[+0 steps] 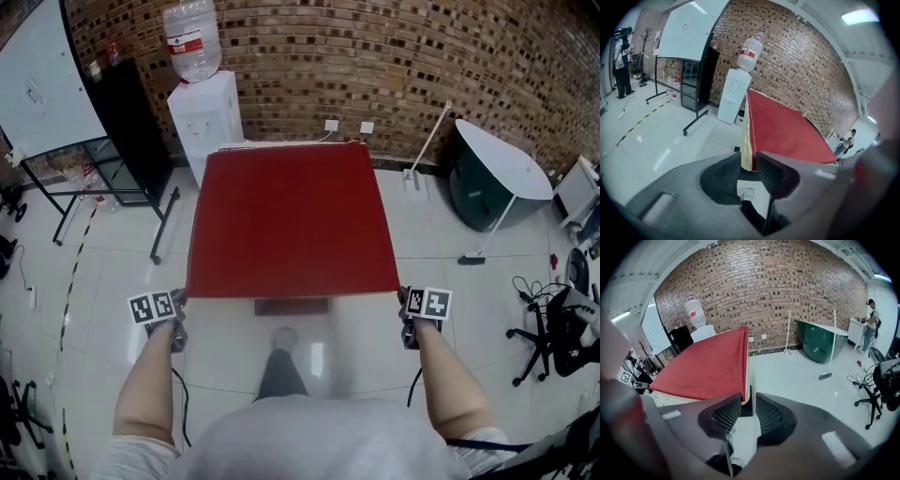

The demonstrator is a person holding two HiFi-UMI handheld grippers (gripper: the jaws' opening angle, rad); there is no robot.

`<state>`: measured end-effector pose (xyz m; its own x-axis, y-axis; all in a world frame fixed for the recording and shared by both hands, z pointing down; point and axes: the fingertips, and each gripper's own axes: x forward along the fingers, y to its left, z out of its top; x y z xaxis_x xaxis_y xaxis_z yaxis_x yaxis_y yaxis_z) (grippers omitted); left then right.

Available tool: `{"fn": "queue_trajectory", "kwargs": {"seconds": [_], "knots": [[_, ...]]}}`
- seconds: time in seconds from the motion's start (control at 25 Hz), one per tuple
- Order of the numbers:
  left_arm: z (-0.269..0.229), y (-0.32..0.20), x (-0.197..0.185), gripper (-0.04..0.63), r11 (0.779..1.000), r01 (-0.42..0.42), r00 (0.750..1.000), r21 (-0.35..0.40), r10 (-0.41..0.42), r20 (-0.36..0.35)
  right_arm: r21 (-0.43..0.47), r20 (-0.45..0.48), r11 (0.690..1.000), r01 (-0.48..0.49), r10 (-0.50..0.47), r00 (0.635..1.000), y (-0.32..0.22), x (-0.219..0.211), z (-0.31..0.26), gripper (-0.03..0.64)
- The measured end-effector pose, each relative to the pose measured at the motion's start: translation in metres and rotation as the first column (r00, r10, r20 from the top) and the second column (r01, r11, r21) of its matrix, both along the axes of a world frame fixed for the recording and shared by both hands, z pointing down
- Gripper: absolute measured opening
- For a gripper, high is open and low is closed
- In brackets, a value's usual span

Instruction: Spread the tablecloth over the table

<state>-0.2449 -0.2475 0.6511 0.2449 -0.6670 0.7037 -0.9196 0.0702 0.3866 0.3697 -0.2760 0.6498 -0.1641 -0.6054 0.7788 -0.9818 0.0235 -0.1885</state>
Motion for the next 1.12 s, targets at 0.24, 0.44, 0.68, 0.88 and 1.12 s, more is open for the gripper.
{"fn": "queue_trajectory", "kwargs": {"seconds": [0.24,0.44,0.68,0.88,1.12], "knots": [[-0.019,0.036,0.017,0.089,0.998,-0.029,0.998,0.059,0.033,-0.059,0.027,-0.006,0.999,0.021,-0.021,1.000,0.027,0.016,-0.013,0.055],[-0.089,0.074,0.090,0.057,0.966,-0.152,0.961,0.209,0.194,-0.196,0.118,0.080,0.947,0.297,-0.307,0.948,0.052,-0.063,-0.073,0.031],[-0.159,0.109,0.174,0.046,0.876,-0.304,0.879,0.374,0.410,-0.243,0.237,0.181,0.860,0.452,-0.496,0.849,0.109,-0.139,-0.137,0.026],[-0.171,0.138,0.220,0.003,0.821,-0.396,0.818,0.412,0.519,-0.247,0.274,0.224,0.829,0.488,-0.549,0.806,0.164,-0.178,-0.154,0.011],[-0.180,0.243,0.228,0.002,0.761,-0.466,0.766,0.451,0.602,-0.226,0.294,0.248,0.809,0.509,-0.578,0.777,0.267,-0.225,-0.153,0.002]]}}
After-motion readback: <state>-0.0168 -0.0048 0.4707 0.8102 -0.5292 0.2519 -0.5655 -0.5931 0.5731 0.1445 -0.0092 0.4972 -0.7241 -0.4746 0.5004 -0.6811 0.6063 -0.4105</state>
